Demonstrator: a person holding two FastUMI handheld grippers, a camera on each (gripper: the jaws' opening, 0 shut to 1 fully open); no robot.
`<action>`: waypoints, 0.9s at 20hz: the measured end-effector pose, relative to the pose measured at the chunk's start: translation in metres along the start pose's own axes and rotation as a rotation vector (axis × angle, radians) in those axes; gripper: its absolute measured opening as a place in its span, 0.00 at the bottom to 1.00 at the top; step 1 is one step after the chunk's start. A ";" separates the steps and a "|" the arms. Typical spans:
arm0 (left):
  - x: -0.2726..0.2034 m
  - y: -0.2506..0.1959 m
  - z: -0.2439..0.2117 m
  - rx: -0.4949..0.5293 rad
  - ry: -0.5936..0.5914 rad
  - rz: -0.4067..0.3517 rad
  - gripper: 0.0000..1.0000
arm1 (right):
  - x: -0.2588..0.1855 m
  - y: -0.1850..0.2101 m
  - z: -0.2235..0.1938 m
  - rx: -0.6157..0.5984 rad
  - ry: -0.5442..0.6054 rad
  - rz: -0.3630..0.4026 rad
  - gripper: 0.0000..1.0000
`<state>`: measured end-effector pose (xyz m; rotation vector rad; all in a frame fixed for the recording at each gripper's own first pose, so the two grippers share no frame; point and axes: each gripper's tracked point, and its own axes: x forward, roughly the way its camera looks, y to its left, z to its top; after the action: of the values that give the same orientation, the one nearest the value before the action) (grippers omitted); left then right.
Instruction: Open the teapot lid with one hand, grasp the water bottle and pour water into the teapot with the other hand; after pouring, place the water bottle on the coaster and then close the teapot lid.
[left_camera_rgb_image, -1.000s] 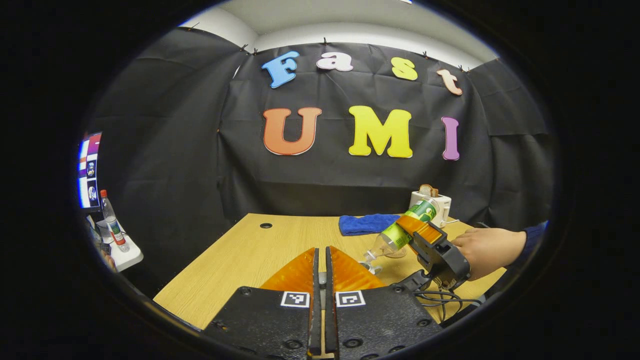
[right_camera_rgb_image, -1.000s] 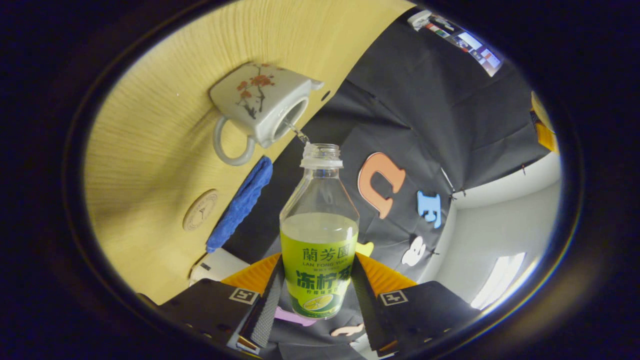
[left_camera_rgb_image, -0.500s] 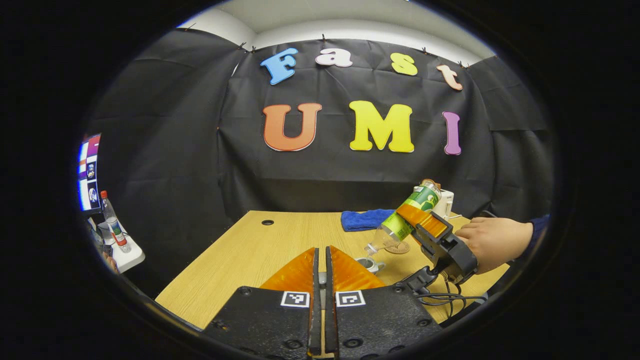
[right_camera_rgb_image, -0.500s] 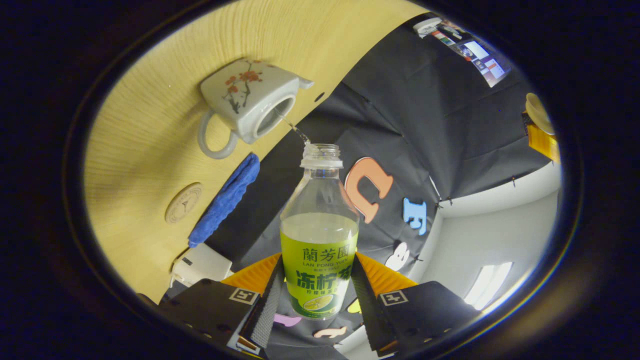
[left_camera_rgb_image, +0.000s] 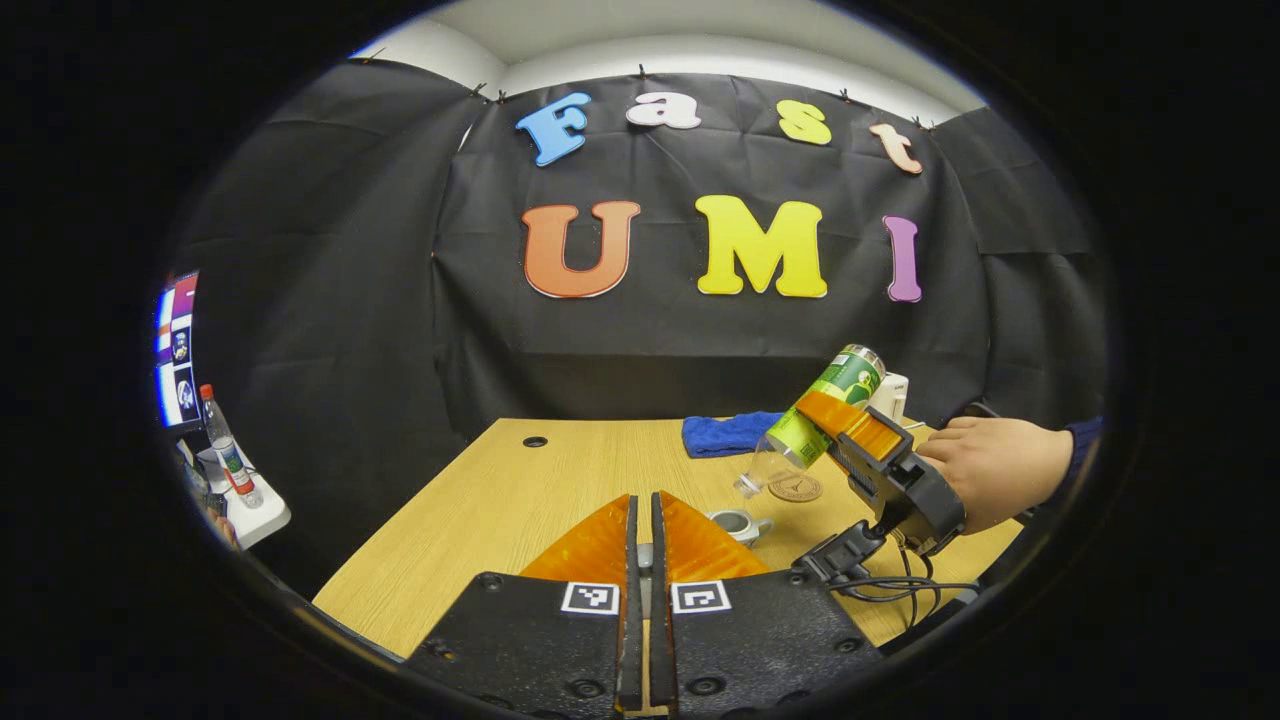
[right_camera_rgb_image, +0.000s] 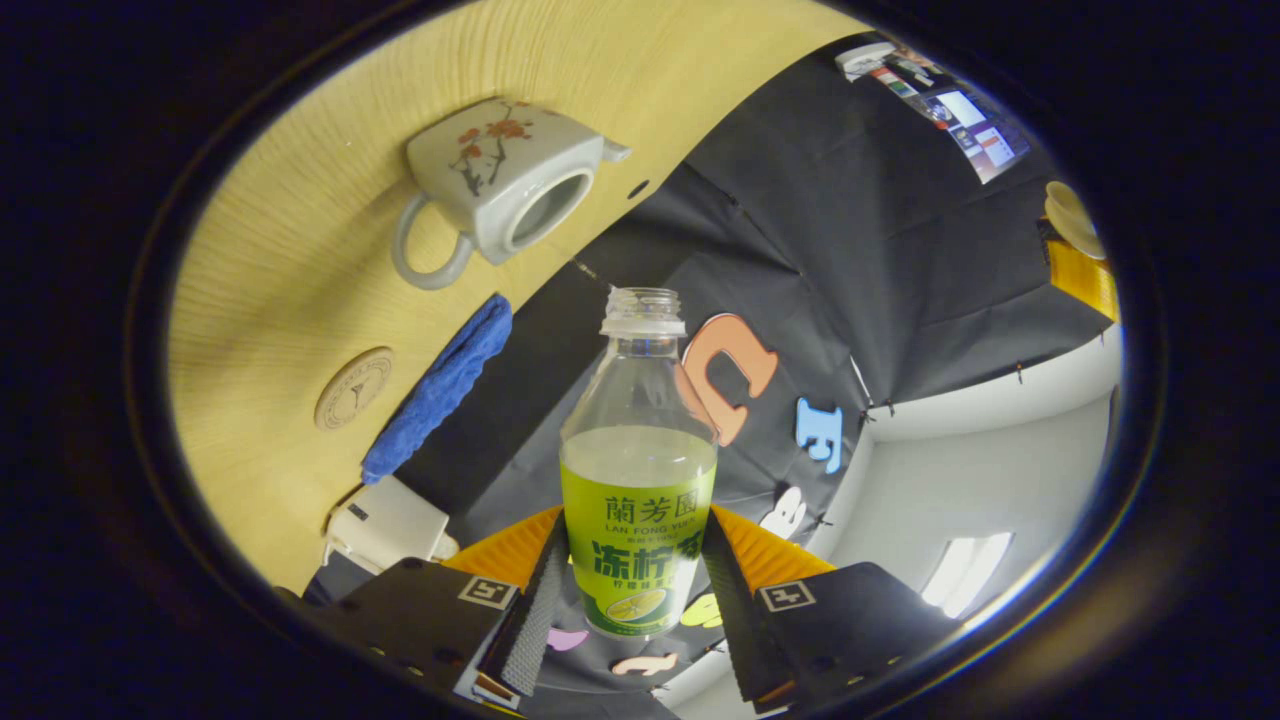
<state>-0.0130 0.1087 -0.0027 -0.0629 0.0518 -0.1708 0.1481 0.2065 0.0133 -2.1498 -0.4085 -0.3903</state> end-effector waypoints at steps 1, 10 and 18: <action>0.001 -0.001 0.000 0.003 -0.001 -0.003 0.05 | -0.001 -0.001 0.001 -0.010 -0.002 -0.006 0.75; 0.001 0.001 -0.003 0.005 0.007 0.000 0.05 | -0.002 0.000 0.006 -0.008 -0.011 -0.014 0.70; 0.002 0.006 -0.001 -0.004 0.003 0.024 0.05 | -0.001 0.015 -0.026 0.267 0.089 0.065 0.72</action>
<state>-0.0103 0.1144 -0.0043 -0.0661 0.0560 -0.1472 0.1504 0.1768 0.0168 -1.8738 -0.3200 -0.3706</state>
